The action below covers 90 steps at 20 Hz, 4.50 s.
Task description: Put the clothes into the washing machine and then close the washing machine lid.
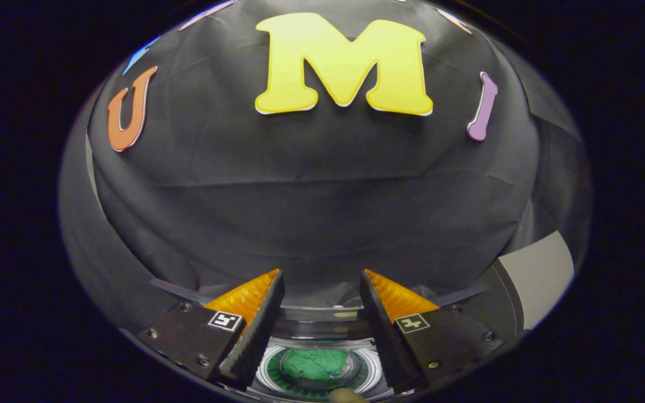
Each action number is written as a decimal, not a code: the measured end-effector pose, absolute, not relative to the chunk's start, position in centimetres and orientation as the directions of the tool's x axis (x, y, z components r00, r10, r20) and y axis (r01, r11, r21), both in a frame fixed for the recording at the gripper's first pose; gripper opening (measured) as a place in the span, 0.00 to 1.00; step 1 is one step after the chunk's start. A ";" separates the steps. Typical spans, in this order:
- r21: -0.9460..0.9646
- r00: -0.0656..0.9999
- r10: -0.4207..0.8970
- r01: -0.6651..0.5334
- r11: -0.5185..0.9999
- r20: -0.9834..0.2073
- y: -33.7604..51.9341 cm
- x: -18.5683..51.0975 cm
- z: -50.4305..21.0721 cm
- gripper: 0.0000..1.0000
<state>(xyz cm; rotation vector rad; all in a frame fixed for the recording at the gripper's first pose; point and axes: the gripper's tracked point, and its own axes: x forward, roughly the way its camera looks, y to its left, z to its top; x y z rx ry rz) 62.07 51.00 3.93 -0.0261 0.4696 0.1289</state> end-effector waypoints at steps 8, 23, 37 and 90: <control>0.004 0.906 0.133 -0.143 0.990 -0.401 50.6 58.5 3.3 0.85; 0.010 0.900 0.174 -0.186 0.983 -0.400 50.1 53.4 1.3 0.85; 0.006 0.808 0.178 -0.211 0.978 -0.562 48.6 47.5 -5.3 0.87; 0.062 0.990 0.087 -0.081 0.995 -0.109 -2.2 3.9 -0.9 0.98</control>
